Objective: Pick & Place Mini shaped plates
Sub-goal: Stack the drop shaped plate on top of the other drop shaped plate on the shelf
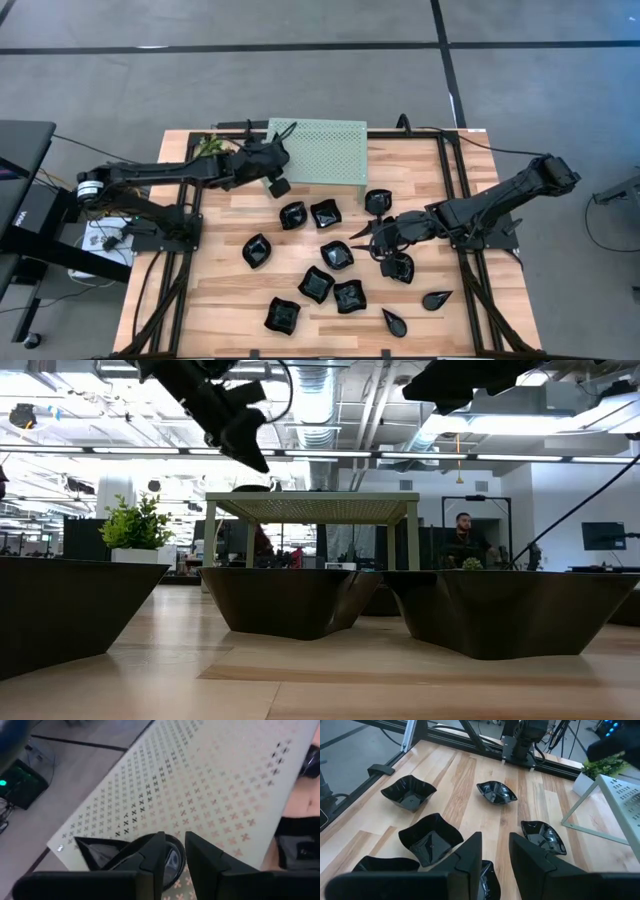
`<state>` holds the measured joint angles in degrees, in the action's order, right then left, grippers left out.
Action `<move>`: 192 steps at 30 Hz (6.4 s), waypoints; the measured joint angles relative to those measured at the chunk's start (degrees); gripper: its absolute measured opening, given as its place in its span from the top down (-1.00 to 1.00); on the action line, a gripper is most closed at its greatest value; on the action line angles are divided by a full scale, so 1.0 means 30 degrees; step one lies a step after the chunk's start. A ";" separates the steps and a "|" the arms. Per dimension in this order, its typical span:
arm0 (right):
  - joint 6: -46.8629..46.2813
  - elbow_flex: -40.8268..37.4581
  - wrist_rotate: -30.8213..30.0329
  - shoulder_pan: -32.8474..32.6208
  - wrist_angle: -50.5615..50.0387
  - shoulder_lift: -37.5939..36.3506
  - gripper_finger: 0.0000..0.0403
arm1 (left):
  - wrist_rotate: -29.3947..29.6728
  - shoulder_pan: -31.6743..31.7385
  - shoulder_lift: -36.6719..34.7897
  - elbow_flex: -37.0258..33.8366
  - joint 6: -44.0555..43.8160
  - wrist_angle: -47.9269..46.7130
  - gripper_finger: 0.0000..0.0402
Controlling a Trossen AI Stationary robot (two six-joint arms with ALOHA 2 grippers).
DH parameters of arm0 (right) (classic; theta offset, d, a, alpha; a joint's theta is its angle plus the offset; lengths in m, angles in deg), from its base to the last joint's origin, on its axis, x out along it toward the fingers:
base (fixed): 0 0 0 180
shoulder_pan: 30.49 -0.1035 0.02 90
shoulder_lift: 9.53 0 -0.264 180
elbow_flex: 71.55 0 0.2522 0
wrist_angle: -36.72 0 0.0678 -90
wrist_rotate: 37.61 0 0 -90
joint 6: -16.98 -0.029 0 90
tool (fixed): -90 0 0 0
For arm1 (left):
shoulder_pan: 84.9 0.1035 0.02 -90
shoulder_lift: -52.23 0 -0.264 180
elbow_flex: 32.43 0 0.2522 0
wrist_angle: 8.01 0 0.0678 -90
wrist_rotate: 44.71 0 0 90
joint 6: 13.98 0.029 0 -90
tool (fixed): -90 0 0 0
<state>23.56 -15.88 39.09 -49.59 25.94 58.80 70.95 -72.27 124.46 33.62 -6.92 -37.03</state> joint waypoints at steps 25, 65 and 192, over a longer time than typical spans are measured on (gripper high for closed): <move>-0.0004 0.0000 0.0000 0.0000 0.0004 0.0000 0.54 | 0.0331 0.0091 0.1223 0.0000 -0.0601 0.0070 0.62; -0.0004 -0.0007 0.0000 0.0000 0.0000 0.0000 0.54 | 0.0213 -0.0948 0.0944 0.0000 0.1567 -0.0061 0.98; -1.4554 1.2116 0.2404 -1.1883 -1.8610 1.4112 0.54 | -0.8055 -0.6218 -0.0912 -0.0022 0.2408 0.1127 0.72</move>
<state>-20.10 20.47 46.31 -85.24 -29.89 101.14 46.79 -90.92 121.73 33.55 0.30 -33.65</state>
